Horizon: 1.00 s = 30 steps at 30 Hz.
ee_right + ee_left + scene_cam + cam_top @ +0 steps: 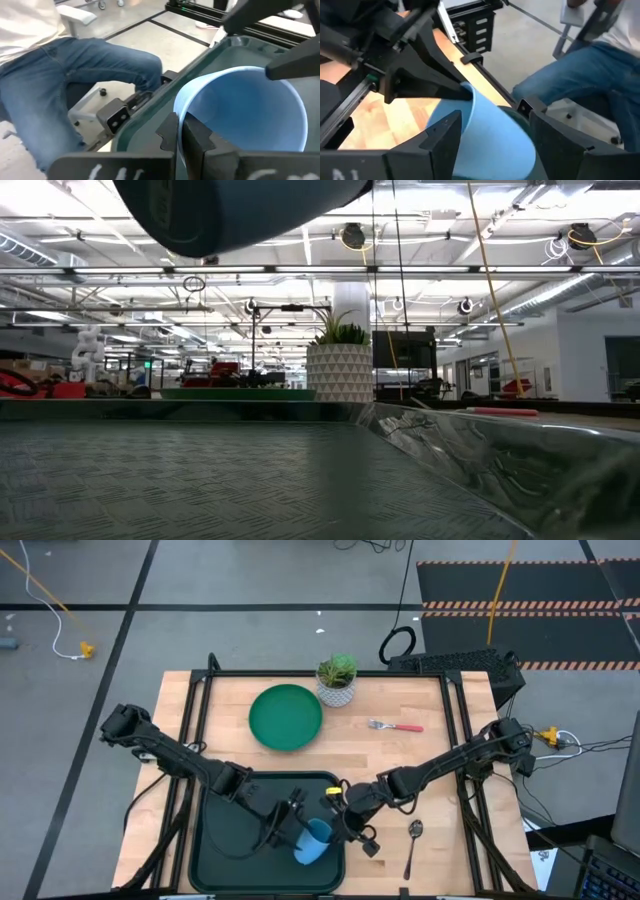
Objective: Pick and place plate/cup/fork/spoon on tray
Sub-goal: Put the blue cup on the top right of the black tray
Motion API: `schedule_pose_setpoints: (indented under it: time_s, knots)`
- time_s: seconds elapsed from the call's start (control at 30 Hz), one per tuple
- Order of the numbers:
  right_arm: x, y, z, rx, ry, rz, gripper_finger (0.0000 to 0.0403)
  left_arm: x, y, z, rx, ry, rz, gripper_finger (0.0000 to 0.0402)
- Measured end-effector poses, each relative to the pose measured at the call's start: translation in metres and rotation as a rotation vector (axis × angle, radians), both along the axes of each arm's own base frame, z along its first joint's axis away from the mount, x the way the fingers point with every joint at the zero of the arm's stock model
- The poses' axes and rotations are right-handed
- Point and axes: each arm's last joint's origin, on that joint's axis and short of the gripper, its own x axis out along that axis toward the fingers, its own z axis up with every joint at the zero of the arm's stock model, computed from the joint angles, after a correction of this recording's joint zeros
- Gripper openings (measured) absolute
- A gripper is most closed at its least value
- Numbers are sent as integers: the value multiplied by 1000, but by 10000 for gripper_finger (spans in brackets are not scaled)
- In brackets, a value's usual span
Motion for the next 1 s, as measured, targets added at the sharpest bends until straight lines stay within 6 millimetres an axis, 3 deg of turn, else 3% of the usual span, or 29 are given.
schedule_pose_setpoints:
  time_s: [0.23,0.37,0.47,0.7,1.0]
  knots:
    - [-2,1,-1,20,23,44,0,-1,3,-4,147,-49,-84,217]
    - [-2,1,-2,16,32,46,0,0,8,-2,286,-117,-28,205]
    - [-2,1,-2,14,38,44,0,-2,9,-2,275,-86,35,202]
    - [-2,1,-2,13,40,45,0,-11,-2,-7,298,-40,-40,202]
    - [-3,1,-3,-22,10,69,0,-3,6,-2,231,-69,28,202]
